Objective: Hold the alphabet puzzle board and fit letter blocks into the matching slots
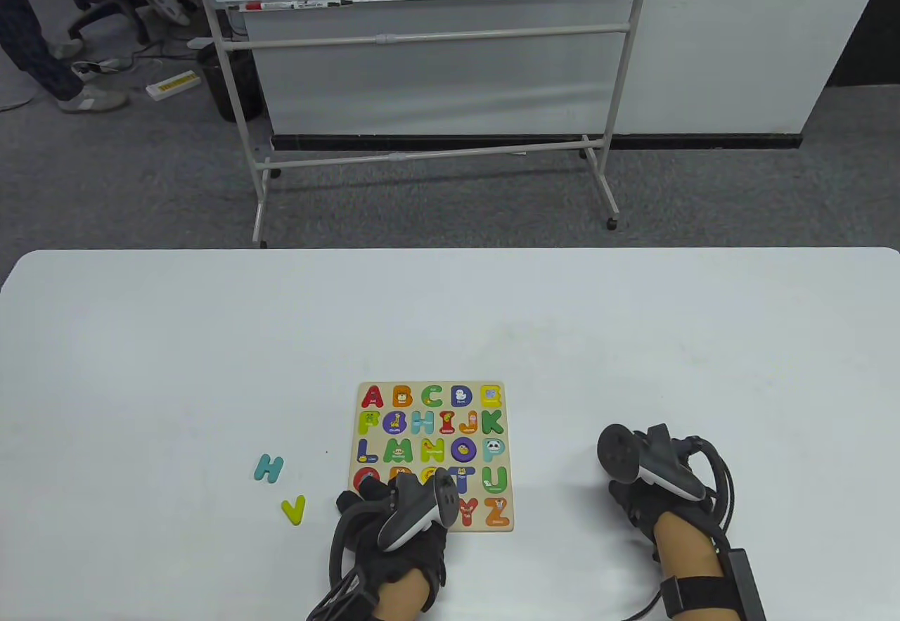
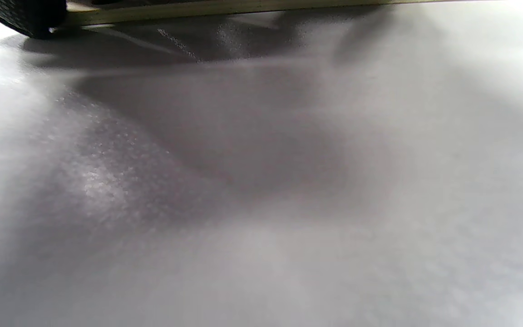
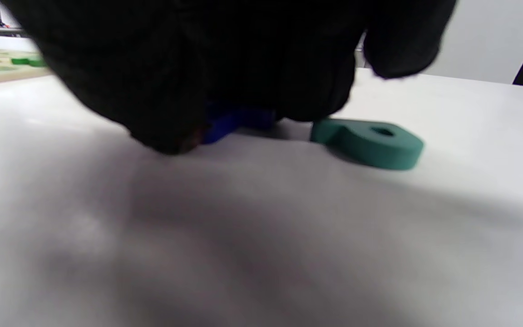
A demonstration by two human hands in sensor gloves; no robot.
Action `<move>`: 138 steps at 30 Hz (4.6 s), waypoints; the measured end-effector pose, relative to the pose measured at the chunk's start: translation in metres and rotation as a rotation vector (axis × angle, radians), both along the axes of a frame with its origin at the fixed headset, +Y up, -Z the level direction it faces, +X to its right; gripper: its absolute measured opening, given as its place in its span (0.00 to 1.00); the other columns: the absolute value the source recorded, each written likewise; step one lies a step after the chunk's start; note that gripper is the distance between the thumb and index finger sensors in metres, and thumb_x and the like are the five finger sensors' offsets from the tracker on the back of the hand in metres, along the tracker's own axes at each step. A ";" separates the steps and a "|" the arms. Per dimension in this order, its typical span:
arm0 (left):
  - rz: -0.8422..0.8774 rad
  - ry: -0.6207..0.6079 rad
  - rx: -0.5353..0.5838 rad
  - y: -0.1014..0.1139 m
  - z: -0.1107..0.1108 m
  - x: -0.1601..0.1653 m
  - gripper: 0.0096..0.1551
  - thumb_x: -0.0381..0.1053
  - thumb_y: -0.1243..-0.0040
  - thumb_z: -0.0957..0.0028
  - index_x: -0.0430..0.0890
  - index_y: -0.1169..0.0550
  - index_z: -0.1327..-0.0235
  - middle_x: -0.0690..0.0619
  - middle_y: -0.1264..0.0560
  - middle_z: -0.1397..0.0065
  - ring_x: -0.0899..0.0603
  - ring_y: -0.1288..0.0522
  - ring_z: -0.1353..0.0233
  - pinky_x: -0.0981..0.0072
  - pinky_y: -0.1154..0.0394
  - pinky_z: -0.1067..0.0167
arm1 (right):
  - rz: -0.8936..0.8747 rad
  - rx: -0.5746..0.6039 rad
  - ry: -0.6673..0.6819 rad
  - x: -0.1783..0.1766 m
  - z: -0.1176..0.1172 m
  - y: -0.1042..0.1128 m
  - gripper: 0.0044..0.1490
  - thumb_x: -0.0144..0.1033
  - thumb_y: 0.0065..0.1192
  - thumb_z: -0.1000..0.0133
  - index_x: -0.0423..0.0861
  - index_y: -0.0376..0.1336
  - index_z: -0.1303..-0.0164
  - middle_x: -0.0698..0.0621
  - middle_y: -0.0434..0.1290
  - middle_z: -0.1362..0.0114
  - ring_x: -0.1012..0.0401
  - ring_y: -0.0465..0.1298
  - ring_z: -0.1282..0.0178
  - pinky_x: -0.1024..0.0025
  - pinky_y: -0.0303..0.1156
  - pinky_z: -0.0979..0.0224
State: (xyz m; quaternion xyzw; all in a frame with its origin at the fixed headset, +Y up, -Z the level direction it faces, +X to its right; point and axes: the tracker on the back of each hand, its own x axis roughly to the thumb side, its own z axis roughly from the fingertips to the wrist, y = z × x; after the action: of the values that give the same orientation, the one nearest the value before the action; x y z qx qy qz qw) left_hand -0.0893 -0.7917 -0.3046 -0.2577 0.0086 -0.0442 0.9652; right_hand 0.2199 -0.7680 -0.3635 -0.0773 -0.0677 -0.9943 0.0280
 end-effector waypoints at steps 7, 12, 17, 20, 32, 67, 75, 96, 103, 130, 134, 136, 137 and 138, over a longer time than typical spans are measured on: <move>-0.004 0.005 0.002 0.000 0.000 0.000 0.51 0.66 0.67 0.47 0.31 0.56 0.26 0.18 0.57 0.26 0.07 0.50 0.30 0.23 0.34 0.41 | -0.024 0.032 0.019 -0.004 0.001 0.004 0.41 0.44 0.80 0.54 0.45 0.69 0.29 0.41 0.75 0.28 0.48 0.79 0.36 0.41 0.68 0.29; -0.001 0.007 0.000 0.000 0.000 0.000 0.51 0.66 0.67 0.47 0.31 0.56 0.26 0.18 0.57 0.26 0.07 0.50 0.30 0.23 0.35 0.41 | -0.067 0.057 0.063 -0.025 0.001 0.012 0.42 0.44 0.80 0.55 0.45 0.69 0.29 0.42 0.75 0.28 0.48 0.79 0.37 0.41 0.68 0.29; -0.003 0.006 0.001 0.000 0.000 0.001 0.51 0.65 0.67 0.47 0.30 0.56 0.26 0.18 0.57 0.27 0.07 0.50 0.30 0.23 0.34 0.41 | -0.166 0.061 0.125 -0.061 0.001 0.018 0.43 0.44 0.80 0.55 0.45 0.69 0.29 0.42 0.75 0.28 0.48 0.79 0.36 0.41 0.68 0.29; -0.005 0.004 0.002 -0.001 -0.001 0.001 0.51 0.65 0.67 0.47 0.30 0.56 0.26 0.18 0.57 0.27 0.07 0.50 0.30 0.23 0.34 0.41 | -0.144 0.077 0.169 -0.089 0.002 0.022 0.43 0.45 0.80 0.55 0.45 0.68 0.29 0.42 0.75 0.27 0.48 0.79 0.36 0.41 0.68 0.28; 0.002 0.004 0.001 -0.001 -0.001 0.001 0.51 0.65 0.66 0.47 0.30 0.56 0.26 0.18 0.57 0.27 0.07 0.50 0.30 0.23 0.34 0.42 | -0.157 0.066 0.317 -0.170 0.007 0.010 0.43 0.46 0.80 0.56 0.46 0.69 0.29 0.43 0.76 0.28 0.49 0.80 0.37 0.41 0.68 0.28; 0.010 0.008 -0.003 -0.001 -0.001 0.000 0.51 0.65 0.66 0.47 0.30 0.56 0.26 0.18 0.57 0.27 0.07 0.51 0.30 0.22 0.35 0.41 | -0.238 0.116 0.366 -0.182 0.010 0.000 0.35 0.42 0.79 0.54 0.47 0.73 0.35 0.46 0.77 0.31 0.50 0.80 0.38 0.44 0.69 0.28; 0.012 0.009 -0.005 -0.001 -0.001 0.000 0.51 0.66 0.66 0.47 0.31 0.56 0.26 0.18 0.57 0.27 0.07 0.51 0.30 0.23 0.35 0.41 | -0.186 -0.086 0.370 -0.181 0.003 0.011 0.42 0.45 0.74 0.51 0.48 0.66 0.25 0.44 0.67 0.22 0.49 0.75 0.33 0.43 0.67 0.27; 0.009 0.007 -0.005 -0.001 -0.002 0.000 0.51 0.66 0.66 0.47 0.30 0.56 0.26 0.18 0.57 0.27 0.07 0.51 0.30 0.22 0.35 0.41 | -0.251 0.087 -0.036 -0.030 -0.004 0.082 0.41 0.47 0.72 0.50 0.49 0.66 0.25 0.44 0.67 0.20 0.46 0.74 0.27 0.38 0.64 0.25; 0.007 0.006 -0.004 -0.001 -0.001 0.000 0.51 0.66 0.66 0.47 0.30 0.56 0.26 0.18 0.57 0.27 0.07 0.51 0.30 0.22 0.35 0.41 | -0.104 -0.025 -0.223 0.021 -0.002 0.052 0.42 0.43 0.74 0.50 0.50 0.64 0.23 0.43 0.65 0.18 0.45 0.72 0.23 0.36 0.61 0.24; -0.001 0.008 -0.003 -0.001 -0.001 0.000 0.51 0.66 0.67 0.47 0.31 0.57 0.26 0.18 0.58 0.27 0.07 0.51 0.30 0.23 0.35 0.41 | 0.014 0.021 -0.326 0.051 0.004 -0.002 0.36 0.40 0.76 0.52 0.45 0.69 0.32 0.41 0.76 0.31 0.50 0.82 0.39 0.40 0.68 0.28; -0.002 0.007 -0.002 -0.001 -0.001 0.001 0.51 0.66 0.67 0.47 0.31 0.57 0.26 0.18 0.57 0.27 0.07 0.51 0.30 0.23 0.35 0.41 | -0.004 0.057 -0.285 0.048 0.005 -0.001 0.36 0.39 0.78 0.52 0.45 0.70 0.32 0.41 0.76 0.31 0.50 0.82 0.39 0.41 0.69 0.29; -0.001 0.007 -0.003 -0.001 -0.001 0.001 0.51 0.66 0.67 0.47 0.31 0.57 0.26 0.18 0.58 0.27 0.07 0.51 0.30 0.23 0.35 0.41 | 0.004 0.076 -0.244 0.040 0.004 0.001 0.37 0.40 0.78 0.53 0.46 0.70 0.32 0.42 0.77 0.31 0.50 0.82 0.40 0.41 0.69 0.29; -0.002 0.007 -0.002 -0.001 -0.001 0.001 0.51 0.66 0.67 0.47 0.31 0.57 0.26 0.18 0.58 0.27 0.07 0.51 0.30 0.23 0.35 0.41 | 0.008 0.084 -0.225 0.036 0.004 0.002 0.37 0.40 0.78 0.53 0.46 0.70 0.32 0.41 0.77 0.32 0.50 0.83 0.41 0.41 0.69 0.29; -0.002 0.007 -0.002 -0.001 -0.001 0.001 0.51 0.66 0.67 0.47 0.31 0.57 0.26 0.18 0.57 0.27 0.07 0.51 0.30 0.23 0.35 0.41 | 0.009 0.097 -0.199 0.031 0.003 0.003 0.37 0.41 0.79 0.53 0.46 0.70 0.33 0.42 0.77 0.32 0.50 0.83 0.41 0.41 0.70 0.29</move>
State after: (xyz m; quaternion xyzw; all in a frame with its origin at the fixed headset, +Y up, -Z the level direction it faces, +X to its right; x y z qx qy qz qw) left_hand -0.0887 -0.7923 -0.3052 -0.2589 0.0122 -0.0443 0.9648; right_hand 0.2505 -0.7650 -0.3607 0.0237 -0.0225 -0.9990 0.0294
